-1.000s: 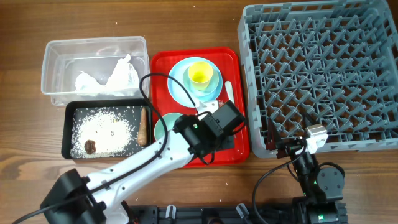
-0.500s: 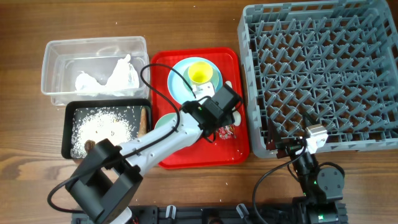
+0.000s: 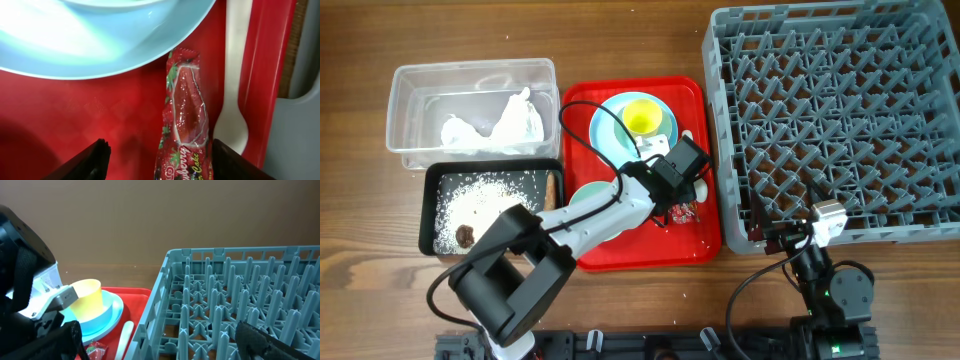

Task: Sort waste into correct bins and load items into the dishwasher rack
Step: 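Lower the left gripper and pinch the red wrapper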

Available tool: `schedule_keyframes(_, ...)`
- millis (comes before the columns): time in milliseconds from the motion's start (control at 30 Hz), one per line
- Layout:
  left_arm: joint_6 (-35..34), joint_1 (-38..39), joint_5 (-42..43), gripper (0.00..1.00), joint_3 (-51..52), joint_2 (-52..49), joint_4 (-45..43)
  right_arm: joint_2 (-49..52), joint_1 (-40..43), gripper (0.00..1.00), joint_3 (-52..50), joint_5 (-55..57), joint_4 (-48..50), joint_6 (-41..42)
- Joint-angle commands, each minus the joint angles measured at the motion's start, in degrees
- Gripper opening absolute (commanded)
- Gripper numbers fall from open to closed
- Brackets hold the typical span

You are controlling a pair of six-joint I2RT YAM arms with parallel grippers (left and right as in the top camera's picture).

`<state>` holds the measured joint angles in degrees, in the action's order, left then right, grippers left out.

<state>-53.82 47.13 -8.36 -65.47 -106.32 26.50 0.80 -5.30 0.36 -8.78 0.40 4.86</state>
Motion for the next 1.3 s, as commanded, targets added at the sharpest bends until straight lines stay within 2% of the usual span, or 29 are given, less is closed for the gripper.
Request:
schedule_keyframes(0, 1.11, 0.0, -1.33, 0.65, 0.0, -1.33, -0.2, 0.17, 0.07, 1.0, -0.04, -0.26, 0.24, -0.24)
schedule_keyframes(600, 1.11, 1.05, 0.17, 0.63, 0.0, -3.63, -2.78, 0.17, 0.07, 1.0, -0.04, -0.26, 0.24, -0.24)
schedule_keyframes(1267, 0.92, 2.62, 0.15, 0.32, 0.0, -3.63, -2.38, 0.17, 0.07, 1.0, -0.04, -0.26, 0.24, -0.26)
